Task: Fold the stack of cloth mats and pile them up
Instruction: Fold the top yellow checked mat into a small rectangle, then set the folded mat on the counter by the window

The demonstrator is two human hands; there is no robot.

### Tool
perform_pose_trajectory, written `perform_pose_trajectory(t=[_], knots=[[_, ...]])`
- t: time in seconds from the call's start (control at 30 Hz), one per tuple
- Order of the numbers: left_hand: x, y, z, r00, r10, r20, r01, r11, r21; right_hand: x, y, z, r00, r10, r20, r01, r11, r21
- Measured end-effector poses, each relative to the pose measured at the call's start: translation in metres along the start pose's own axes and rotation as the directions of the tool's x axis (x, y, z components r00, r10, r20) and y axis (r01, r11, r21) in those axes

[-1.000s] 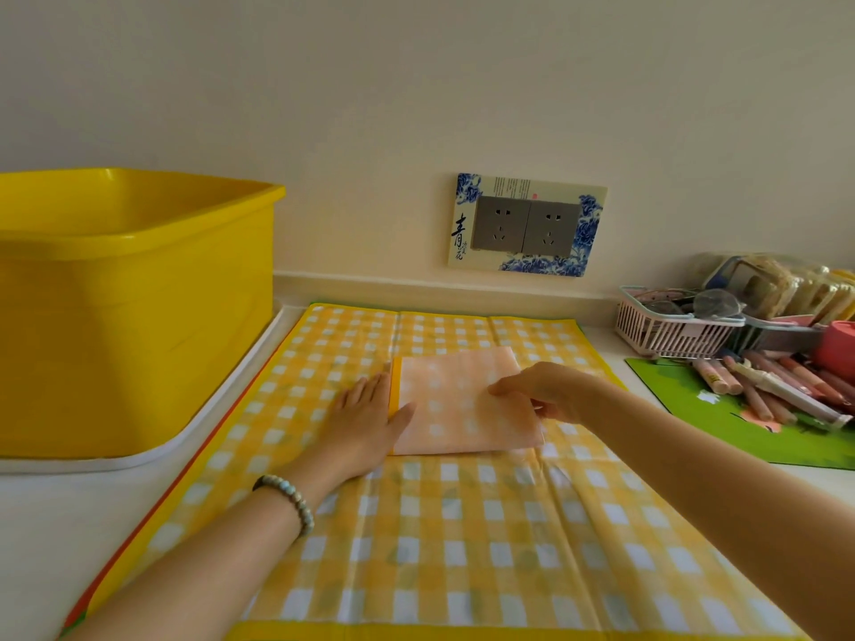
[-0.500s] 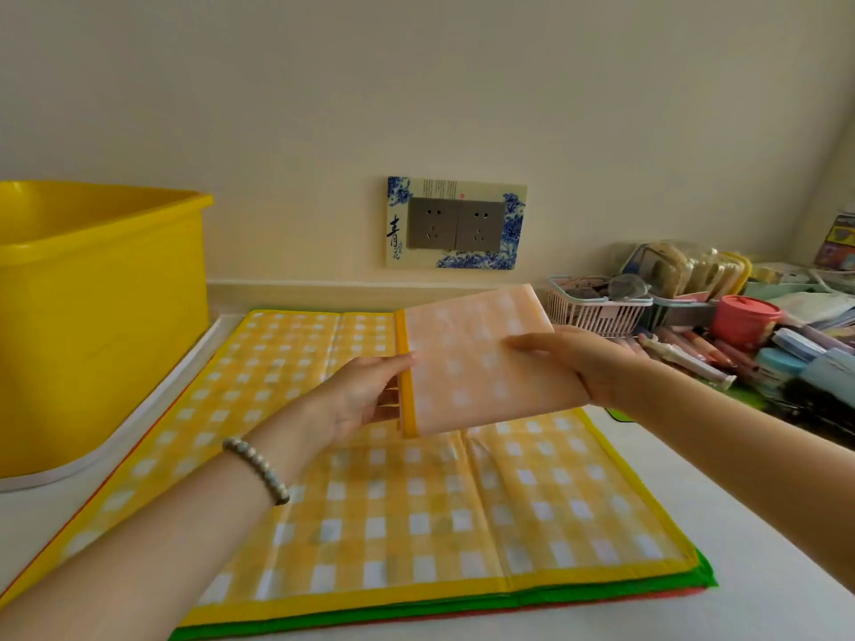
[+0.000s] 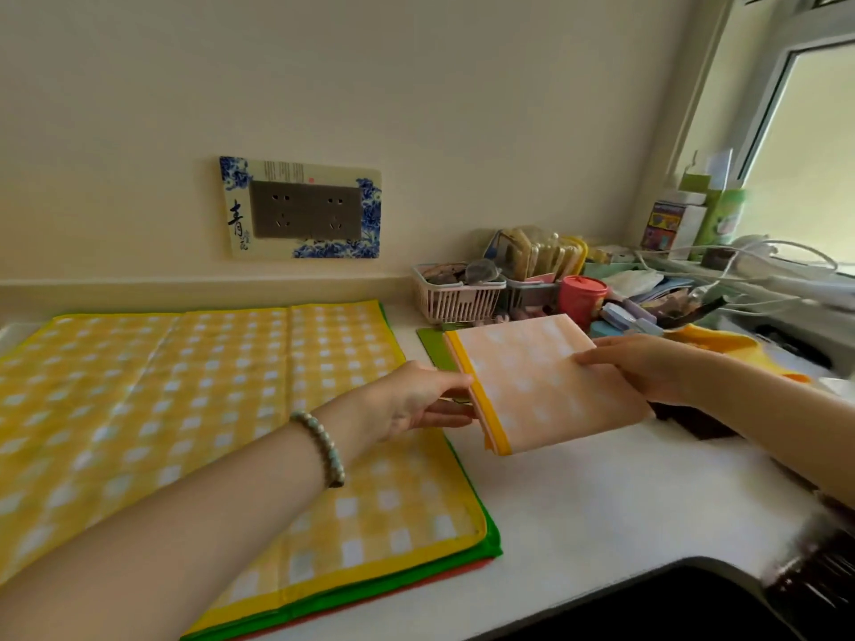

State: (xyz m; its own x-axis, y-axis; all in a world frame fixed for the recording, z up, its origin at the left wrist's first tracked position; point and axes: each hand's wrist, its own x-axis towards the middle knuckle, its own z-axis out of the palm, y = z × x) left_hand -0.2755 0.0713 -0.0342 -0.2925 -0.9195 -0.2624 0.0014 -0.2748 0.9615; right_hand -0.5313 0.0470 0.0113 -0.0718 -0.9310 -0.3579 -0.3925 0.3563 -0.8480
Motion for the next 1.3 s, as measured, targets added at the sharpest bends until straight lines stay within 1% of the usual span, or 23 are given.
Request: perform_pose_trajectory(t=[0.13, 0.2, 0.3, 0.4, 0.47, 0.57, 0.73, 0.9, 1.07, 1.2, 1.3], knots=[[0.021, -0.013, 0.017, 0.999, -0.054, -0.005, 0.054, 0.998, 0.036, 0.014, 0.014, -0.012, 0.999, 0.038, -0.020, -0.040, 0.995, -0.096], [0.028, -0.017, 0.019, 0.996, -0.082, -0.032, 0.084, 0.993, 0.078, 0.022, 0.018, -0.013, 0.998, 0.050, -0.037, -0.054, 0.988, -0.143], [0.035, -0.020, 0.018, 0.991, -0.103, -0.091, 0.115, 0.983, 0.142, 0.030, 0.024, -0.008, 0.997, 0.058, -0.055, -0.067, 0.983, -0.169], [0.039, -0.021, 0.016, 0.985, -0.132, -0.114, 0.147, 0.980, 0.134, 0.038, 0.031, -0.004, 0.993, 0.059, -0.103, -0.079, 0.977, -0.197], [0.040, -0.021, 0.015, 0.982, -0.146, -0.122, 0.161, 0.978, 0.128, 0.041, 0.034, -0.004, 0.993, 0.035, -0.116, -0.063, 0.966, -0.249], [0.042, -0.022, 0.015, 0.980, -0.143, -0.135, 0.159, 0.980, 0.122, 0.046, 0.037, -0.004, 0.993, -0.044, -0.110, 0.001, 0.931, -0.366], [0.044, -0.023, 0.019, 0.976, -0.130, -0.174, 0.155, 0.977, 0.143, 0.055, 0.044, -0.003, 0.993, -0.050, -0.109, -0.005, 0.891, -0.455], [0.048, -0.018, 0.023, 0.970, -0.135, -0.201, 0.179, 0.959, 0.220, 0.060, 0.045, -0.007, 0.995, -0.040, -0.096, -0.012, 0.872, -0.489], [0.050, -0.016, 0.028, 0.966, -0.108, -0.235, 0.176, 0.940, 0.293, 0.058, 0.045, -0.008, 0.996, -0.031, -0.079, -0.014, 0.860, -0.510], [0.042, -0.012, 0.029, 0.971, -0.089, -0.224, 0.159, 0.935, 0.316, 0.052, 0.042, -0.007, 0.998, -0.019, -0.062, -0.018, 0.841, -0.540], [0.032, -0.009, 0.024, 0.981, -0.060, -0.187, 0.120, 0.936, 0.330, 0.044, 0.038, -0.008, 0.998, -0.038, -0.041, 0.009, 0.833, -0.553]])
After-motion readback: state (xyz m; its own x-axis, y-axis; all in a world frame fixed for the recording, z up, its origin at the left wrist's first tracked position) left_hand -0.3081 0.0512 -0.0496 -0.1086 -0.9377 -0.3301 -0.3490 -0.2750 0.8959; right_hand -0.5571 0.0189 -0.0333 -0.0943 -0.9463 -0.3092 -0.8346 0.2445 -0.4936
